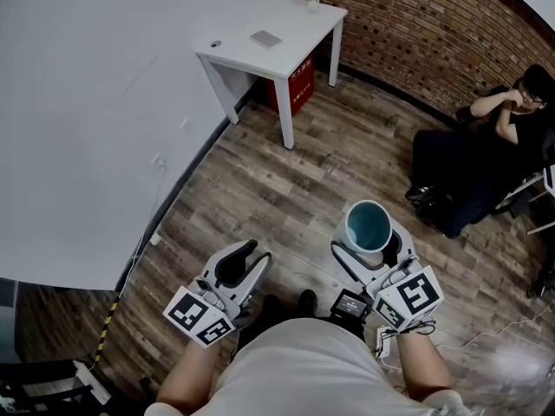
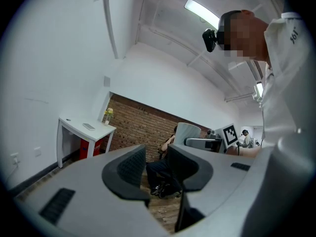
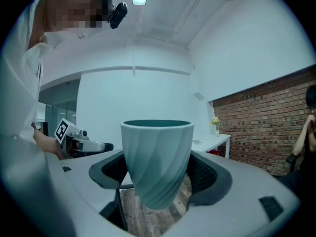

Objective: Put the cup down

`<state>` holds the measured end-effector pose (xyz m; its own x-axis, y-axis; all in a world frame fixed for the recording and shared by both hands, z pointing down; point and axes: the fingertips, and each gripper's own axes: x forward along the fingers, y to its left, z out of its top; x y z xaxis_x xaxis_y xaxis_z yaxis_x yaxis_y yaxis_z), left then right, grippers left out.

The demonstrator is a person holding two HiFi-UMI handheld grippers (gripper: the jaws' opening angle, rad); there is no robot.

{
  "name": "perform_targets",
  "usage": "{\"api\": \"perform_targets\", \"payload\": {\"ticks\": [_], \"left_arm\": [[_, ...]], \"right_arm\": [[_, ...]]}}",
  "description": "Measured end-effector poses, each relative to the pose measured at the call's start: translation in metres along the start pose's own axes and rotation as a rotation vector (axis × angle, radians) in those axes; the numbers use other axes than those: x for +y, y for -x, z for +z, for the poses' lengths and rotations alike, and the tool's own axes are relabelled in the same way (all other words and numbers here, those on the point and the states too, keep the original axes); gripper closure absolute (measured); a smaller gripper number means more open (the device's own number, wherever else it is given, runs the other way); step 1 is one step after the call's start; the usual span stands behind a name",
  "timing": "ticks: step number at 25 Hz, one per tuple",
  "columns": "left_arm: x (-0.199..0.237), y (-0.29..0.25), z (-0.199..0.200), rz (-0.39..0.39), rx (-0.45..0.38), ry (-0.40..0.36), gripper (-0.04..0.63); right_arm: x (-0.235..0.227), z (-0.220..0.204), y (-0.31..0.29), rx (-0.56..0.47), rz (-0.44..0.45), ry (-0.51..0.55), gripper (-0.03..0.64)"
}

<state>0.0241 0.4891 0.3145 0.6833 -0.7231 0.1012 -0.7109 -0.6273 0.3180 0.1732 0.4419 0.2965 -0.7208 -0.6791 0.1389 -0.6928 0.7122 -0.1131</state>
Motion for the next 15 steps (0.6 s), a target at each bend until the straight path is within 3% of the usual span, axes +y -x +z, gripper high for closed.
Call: {"api": "perform_targets", "payload": {"ticks": [8,15], "left_arm": [[0.008,-0.017,0.005,0.025,0.005,-0.006,0.466],[0.049,-0.042,0.013,0.006,0.010,-0.005,0.466]], "right_arm": [[-0.019,-0.002,-0.011,0.009,0.026,-0.001,0.244],[-0.037,-0.002,-0.053,0.020,0.020,0.004,0.244]]}}
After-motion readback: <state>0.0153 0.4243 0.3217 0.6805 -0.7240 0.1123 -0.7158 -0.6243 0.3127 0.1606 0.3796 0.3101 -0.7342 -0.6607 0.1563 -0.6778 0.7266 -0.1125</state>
